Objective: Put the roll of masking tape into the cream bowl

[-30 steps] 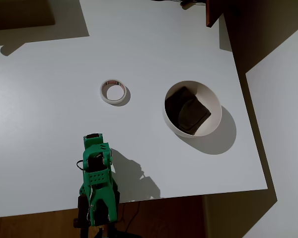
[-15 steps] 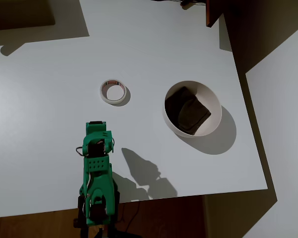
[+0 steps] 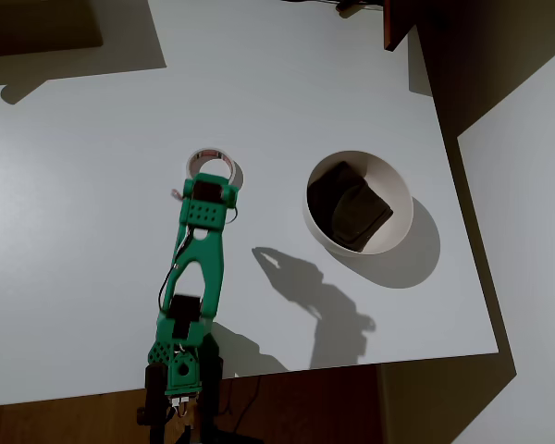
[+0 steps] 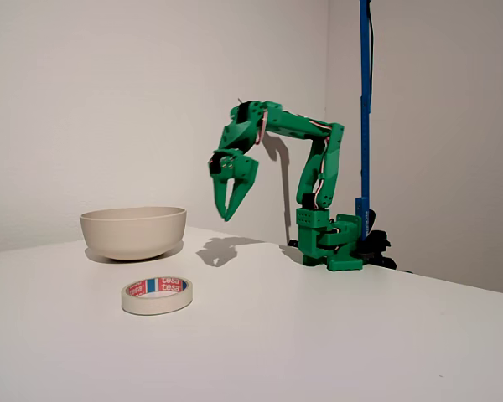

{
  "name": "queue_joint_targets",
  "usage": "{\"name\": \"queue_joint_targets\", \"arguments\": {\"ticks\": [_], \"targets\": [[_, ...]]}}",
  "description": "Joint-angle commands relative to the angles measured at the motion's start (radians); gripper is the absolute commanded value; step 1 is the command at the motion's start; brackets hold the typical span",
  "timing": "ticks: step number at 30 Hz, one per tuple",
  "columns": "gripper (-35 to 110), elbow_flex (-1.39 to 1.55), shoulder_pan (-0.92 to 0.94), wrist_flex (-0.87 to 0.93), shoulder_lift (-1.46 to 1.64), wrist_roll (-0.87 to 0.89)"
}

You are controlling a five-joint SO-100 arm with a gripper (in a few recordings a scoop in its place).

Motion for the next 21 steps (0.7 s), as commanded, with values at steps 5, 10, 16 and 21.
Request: {"name": "queue_joint_targets", "arguments": {"ticks": [5, 10, 16, 21], "targets": [[-8, -0.359, 0.048, 0.048, -0.284, -0.028], [-8, -0.606, 0.021, 0.146, -0.471, -0.014], [-8, -0.746, -0.02, 0.178, -0.58, -0.009], [12, -0.747, -0.049, 0.135, -0.598, -0.005]]}}
